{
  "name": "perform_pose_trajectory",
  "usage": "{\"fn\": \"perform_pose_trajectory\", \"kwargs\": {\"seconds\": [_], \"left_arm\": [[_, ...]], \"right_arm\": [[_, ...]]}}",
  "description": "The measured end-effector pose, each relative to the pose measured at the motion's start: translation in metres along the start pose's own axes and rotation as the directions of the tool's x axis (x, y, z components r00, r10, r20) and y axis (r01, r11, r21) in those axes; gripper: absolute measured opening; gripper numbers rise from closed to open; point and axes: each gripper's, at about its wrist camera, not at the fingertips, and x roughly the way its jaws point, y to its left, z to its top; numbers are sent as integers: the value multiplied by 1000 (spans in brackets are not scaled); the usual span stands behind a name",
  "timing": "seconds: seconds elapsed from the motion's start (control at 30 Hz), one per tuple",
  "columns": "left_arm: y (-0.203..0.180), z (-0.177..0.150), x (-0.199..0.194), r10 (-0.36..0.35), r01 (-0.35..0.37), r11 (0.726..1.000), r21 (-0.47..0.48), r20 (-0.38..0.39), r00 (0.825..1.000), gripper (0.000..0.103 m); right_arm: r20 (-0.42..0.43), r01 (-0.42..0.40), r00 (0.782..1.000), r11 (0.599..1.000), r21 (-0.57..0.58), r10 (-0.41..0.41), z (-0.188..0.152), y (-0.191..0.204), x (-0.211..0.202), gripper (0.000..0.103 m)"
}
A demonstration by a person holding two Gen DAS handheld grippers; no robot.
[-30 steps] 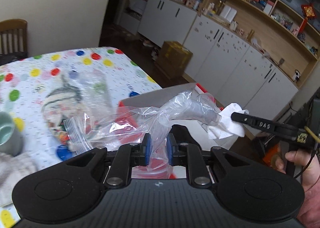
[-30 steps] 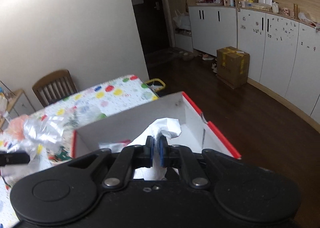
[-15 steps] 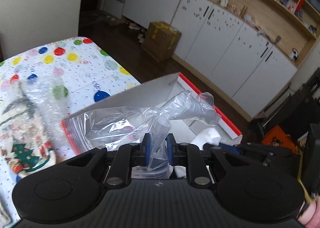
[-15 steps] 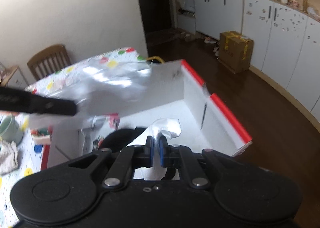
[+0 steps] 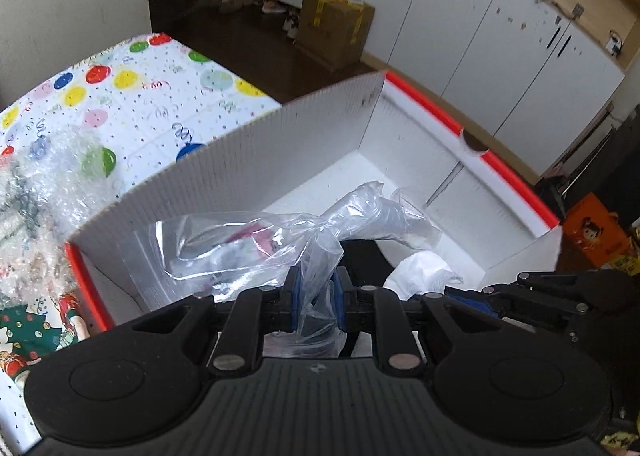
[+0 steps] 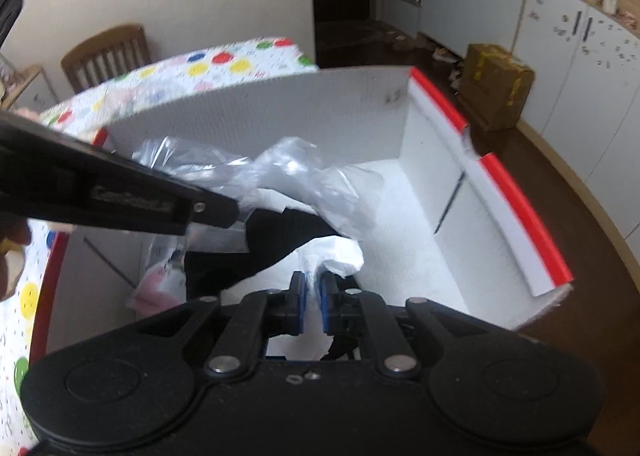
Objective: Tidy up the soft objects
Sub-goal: 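Open both grippers to drop the bag and tissue into the box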
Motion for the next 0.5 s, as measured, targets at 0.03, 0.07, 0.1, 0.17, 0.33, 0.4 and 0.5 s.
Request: {"fn": "perform_pose_trajectory", "kwargs": {"seconds": [0.03, 0.07, 0.1, 0.17, 0.33, 0.4, 0.5], "left_arm": [[-1, 0, 4, 4, -4, 1000, 4, -10, 1000, 16], [-2, -1, 6, 9, -9, 1000, 10, -19, 1000, 16], [-3, -2, 10, 14, -13, 1000, 18, -32, 999, 16], [-5, -3, 14, 17, -15, 999, 38, -51, 999, 16], [-6, -6, 24, 18, -15, 999, 43, -86, 996, 17], [-8, -6, 24, 24, -19, 998, 57, -91, 996, 18], [-10, -4, 23, 27, -22, 998, 56, -93, 995, 24]], "right_arm": [[-5, -2, 1000, 1000, -6, 2, -1, 1, 1, 10], [-8, -3, 1000, 1000, -15, 2, 0, 2, 4, 12], [-12, -1, 1000, 1000, -27, 1, 0, 3, 4, 12], [-20, 1, 1000, 999, -43, -2, 0, 5, 6, 15], [-58, 2, 998, 997, -82, -7, 3, 10, 12, 18], [-74, -3, 997, 996, -88, -4, 4, 10, 12, 22], [-75, -11, 997, 996, -89, 4, 4, 6, 7, 28]]}}
